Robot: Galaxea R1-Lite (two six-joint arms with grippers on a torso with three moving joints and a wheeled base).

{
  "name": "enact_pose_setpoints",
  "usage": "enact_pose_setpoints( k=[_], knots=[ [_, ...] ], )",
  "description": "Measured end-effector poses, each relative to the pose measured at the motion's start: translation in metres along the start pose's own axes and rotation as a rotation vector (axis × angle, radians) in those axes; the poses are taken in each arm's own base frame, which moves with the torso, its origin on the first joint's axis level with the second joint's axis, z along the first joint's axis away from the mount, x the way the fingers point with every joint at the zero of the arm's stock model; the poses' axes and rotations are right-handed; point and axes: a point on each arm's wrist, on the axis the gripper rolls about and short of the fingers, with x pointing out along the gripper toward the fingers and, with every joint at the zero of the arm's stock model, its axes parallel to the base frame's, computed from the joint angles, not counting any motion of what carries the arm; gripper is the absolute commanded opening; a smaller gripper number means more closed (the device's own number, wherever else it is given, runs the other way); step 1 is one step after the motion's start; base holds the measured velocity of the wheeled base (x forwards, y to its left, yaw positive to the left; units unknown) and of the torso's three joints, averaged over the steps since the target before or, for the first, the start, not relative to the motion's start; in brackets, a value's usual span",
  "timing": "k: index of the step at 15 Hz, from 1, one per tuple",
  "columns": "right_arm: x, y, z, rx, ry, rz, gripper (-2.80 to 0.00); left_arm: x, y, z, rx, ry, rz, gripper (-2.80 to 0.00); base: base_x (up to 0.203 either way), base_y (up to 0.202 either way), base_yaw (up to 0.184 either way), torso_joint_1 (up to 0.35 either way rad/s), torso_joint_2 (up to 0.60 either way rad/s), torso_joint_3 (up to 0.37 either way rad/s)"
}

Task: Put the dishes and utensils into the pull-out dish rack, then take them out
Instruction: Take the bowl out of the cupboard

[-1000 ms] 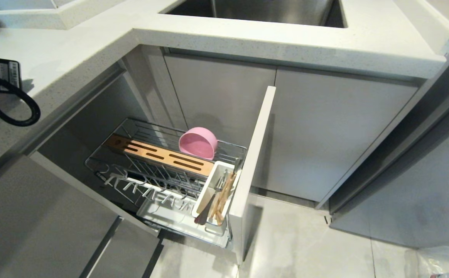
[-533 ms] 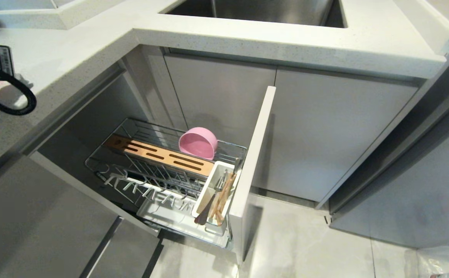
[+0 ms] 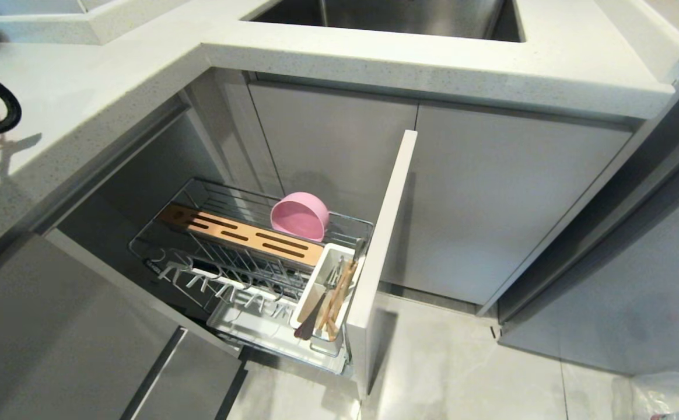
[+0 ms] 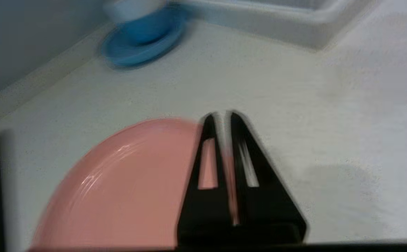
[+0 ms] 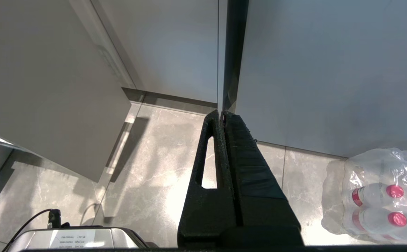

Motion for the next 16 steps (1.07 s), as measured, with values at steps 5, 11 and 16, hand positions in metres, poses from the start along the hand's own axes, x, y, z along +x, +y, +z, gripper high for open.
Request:
enact_pose_setpoints(
  k=[5,11,16],
  knots=[
    [0.0,0.0,0.0,0.0,0.0,0.0,-2.8,-0.035,-0.003,0.034,-0.325,-0.07,-0.182,-2.8,0.0,0.0,0.0,0.0,0.0,0.0],
    [0.0,0.0,0.0,0.0,0.0,0.0,-2.8,-0.09,0.0,0.061,-0.627,0.165,-0.496,-2.8,0.0,0.0,0.0,0.0,0.0,0.0],
    [0.0,0.0,0.0,0.0,0.0,0.0,-2.8,-0.108,-0.024,0.056,-0.696,0.459,-0.611,-2.8,0.0,0.0,0.0,0.0,0.0,0.0]
  ],
)
